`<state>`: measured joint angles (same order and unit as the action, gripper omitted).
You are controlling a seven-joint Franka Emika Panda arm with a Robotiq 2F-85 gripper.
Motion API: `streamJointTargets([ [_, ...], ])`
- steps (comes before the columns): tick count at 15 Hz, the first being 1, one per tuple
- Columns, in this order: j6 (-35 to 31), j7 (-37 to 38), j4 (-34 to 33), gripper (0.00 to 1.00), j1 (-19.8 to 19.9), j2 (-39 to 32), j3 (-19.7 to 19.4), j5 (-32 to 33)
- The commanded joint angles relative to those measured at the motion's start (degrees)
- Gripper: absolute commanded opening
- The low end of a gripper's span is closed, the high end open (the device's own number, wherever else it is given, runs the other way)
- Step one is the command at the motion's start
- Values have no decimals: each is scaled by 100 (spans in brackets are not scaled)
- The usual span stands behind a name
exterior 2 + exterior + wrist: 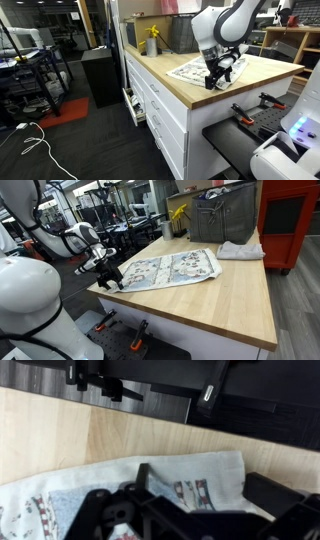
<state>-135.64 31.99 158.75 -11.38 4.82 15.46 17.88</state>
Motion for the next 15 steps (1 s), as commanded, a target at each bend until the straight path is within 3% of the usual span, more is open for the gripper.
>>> streamJointTargets([
  [1,118,218,84,71,75,164,-38,340],
  [2,109,233,86,69,79,162,-43,357],
  [8,204,184,109,23,78,322,-49,240],
  [11,288,149,85,5,109,468,-58,182],
  [12,316,135,85,6,118,526,-60,153],
  [13,347,126,82,26,126,583,-56,133],
  [14,391,138,78,24,136,637,-49,111],
  [15,422,181,79,31,152,673,-37,108],
])
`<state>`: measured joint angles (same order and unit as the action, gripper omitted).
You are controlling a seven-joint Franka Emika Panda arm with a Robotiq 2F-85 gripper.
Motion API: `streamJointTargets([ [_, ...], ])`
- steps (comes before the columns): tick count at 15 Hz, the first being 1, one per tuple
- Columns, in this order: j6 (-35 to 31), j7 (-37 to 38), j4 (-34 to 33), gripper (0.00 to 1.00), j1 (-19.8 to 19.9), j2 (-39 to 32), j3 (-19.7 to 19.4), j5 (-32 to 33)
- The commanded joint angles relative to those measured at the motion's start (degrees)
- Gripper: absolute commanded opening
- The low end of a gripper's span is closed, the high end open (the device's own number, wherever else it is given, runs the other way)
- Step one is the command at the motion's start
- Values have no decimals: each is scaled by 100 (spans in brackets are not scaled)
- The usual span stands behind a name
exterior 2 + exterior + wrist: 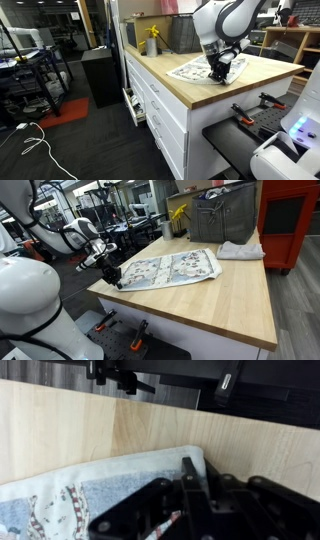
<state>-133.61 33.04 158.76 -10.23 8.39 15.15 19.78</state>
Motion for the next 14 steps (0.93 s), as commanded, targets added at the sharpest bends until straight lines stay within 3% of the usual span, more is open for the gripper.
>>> streamJointTargets([
  [1,260,47,78,44,39,374,-4,-130],
  [8,368,17,76,98,-107,791,155,-502],
  [14,461,-371,69,100,-536,1112,296,-1657],
])
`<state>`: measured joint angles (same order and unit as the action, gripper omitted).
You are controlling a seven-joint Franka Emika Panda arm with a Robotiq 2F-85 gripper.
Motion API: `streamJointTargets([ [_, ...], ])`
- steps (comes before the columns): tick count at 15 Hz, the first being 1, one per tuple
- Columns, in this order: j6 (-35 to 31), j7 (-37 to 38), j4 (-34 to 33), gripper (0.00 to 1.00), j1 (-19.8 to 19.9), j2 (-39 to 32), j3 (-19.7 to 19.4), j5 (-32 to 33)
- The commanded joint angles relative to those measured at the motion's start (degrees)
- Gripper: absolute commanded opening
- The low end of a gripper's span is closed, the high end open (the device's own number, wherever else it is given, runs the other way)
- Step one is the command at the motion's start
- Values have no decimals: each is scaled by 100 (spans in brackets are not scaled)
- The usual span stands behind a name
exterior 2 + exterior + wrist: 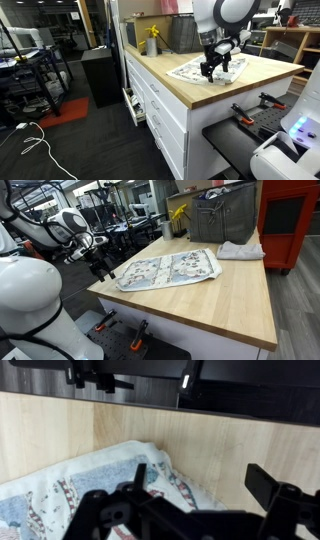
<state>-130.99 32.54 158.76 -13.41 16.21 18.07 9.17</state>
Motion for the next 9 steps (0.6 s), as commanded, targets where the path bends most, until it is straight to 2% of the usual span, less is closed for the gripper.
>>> streamJointTargets([
  [1,198,-451,62,100,-295,345,3,-830],
  [4,110,-487,46,100,-322,265,95,-1017],
  [9,-107,-338,-76,100,-19,-263,147,-443],
])
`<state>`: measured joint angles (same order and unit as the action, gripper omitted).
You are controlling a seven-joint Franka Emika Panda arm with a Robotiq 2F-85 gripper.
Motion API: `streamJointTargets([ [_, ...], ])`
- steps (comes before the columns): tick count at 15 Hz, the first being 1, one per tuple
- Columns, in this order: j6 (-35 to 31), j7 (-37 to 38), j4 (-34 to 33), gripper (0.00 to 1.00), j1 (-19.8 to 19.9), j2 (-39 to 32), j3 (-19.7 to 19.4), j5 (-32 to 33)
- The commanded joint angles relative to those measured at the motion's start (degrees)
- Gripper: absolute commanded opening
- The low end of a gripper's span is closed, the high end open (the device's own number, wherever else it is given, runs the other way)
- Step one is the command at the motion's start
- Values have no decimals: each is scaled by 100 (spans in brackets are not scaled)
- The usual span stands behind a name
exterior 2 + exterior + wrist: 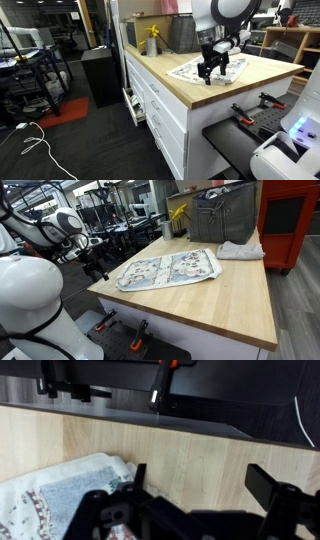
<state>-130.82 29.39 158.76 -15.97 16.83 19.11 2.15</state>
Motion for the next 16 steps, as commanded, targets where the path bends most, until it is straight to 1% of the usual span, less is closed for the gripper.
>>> streamJointTargets([
  [1,-174,-47,-117,100,297,-483,2,330],
  [3,-297,-27,-206,100,421,-805,-59,469],
  [7,-422,-24,-403,100,533,-1199,-226,587],
  [16,-451,76,-821,100,548,-1665,-555,1038],
])
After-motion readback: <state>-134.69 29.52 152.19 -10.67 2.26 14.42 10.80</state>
